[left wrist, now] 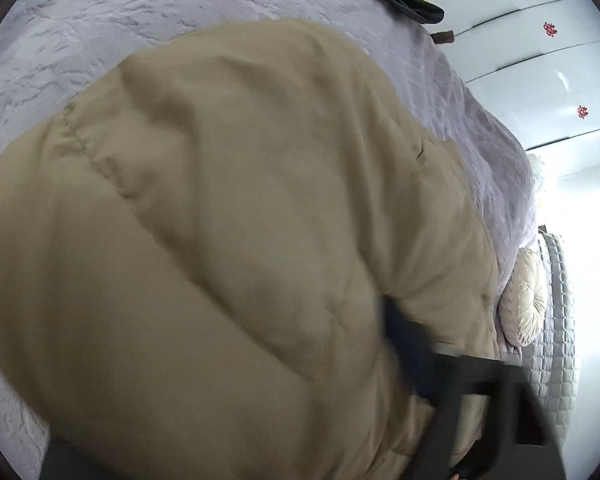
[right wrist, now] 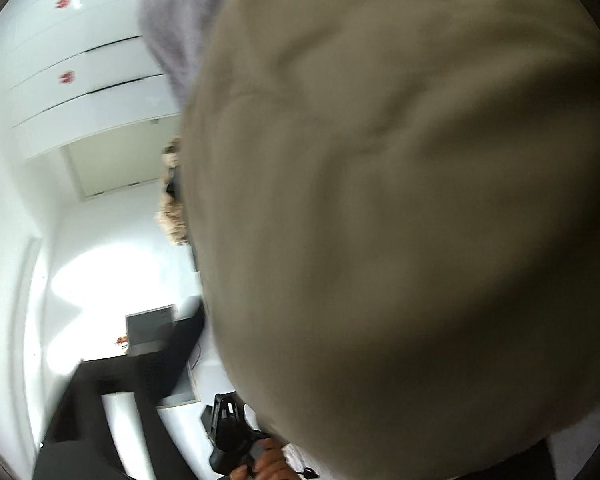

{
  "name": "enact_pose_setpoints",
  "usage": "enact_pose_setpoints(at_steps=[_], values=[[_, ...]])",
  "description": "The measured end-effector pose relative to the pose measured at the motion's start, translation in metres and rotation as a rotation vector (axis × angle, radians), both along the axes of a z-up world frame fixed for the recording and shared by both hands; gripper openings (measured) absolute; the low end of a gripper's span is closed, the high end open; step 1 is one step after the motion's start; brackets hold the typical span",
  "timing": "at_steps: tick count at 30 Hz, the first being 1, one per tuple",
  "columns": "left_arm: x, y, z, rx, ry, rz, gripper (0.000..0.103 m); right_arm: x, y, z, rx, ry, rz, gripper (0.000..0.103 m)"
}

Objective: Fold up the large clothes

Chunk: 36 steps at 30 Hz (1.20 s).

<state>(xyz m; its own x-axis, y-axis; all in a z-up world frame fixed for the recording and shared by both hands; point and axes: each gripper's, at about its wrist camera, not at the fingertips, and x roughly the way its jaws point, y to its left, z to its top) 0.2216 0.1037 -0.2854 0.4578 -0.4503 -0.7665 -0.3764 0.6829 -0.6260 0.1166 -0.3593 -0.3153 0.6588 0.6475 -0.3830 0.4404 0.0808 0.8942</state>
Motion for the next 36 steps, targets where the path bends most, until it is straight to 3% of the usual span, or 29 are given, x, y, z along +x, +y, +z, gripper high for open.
enact_pose_setpoints(at_steps=[1, 2, 4, 7, 11, 17, 22, 26, 28, 30, 32, 36], values=[[0.000, 0.000, 0.003, -0.018, -0.014, -0.006, 0.037, -0.002, 0.000, -0.001, 0.009, 0.006, -0.001, 0.047], [0.001, 0.001, 0.006, -0.022, -0.025, -0.017, 0.028, -0.003, 0.000, -0.002, 0.022, -0.002, -0.006, 0.042], [0.001, -0.004, 0.019, 0.014, -0.063, -0.058, 0.021, -0.007, -0.001, 0.001, 0.042, -0.024, -0.007, 0.031], [-0.004, -0.011, 0.044, 0.081, -0.122, -0.117, 0.020, -0.014, -0.002, 0.007, 0.072, -0.056, -0.005, 0.025], [-0.020, -0.005, 0.065, 0.059, -0.153, -0.144, 0.020, -0.031, -0.005, 0.019, 0.075, -0.081, 0.012, 0.024], [-0.073, 0.004, 0.072, 0.025, -0.120, -0.209, 0.020, -0.078, -0.004, 0.029, 0.059, -0.066, 0.066, 0.023], [-0.132, 0.025, 0.056, -0.055, -0.051, -0.246, 0.020, -0.129, -0.006, 0.018, 0.096, -0.030, 0.068, 0.024], [-0.158, 0.035, 0.027, -0.129, 0.020, -0.221, 0.021, -0.149, -0.005, -0.003, 0.115, -0.017, 0.055, 0.025], [-0.162, 0.037, 0.016, -0.124, 0.045, -0.209, 0.022, -0.149, -0.005, -0.010, 0.097, -0.007, 0.067, 0.032], [-0.162, 0.035, 0.013, -0.094, 0.063, -0.210, 0.031, -0.147, -0.006, -0.012, 0.096, -0.004, 0.069, 0.034], [-0.163, 0.034, 0.016, -0.027, 0.090, -0.211, 0.052, -0.147, -0.008, -0.011, 0.087, 0.011, 0.076, 0.039], [-0.166, 0.037, 0.028, 0.044, 0.130, -0.228, 0.053, -0.153, -0.014, -0.005, 0.066, 0.060, 0.068, 0.058]])
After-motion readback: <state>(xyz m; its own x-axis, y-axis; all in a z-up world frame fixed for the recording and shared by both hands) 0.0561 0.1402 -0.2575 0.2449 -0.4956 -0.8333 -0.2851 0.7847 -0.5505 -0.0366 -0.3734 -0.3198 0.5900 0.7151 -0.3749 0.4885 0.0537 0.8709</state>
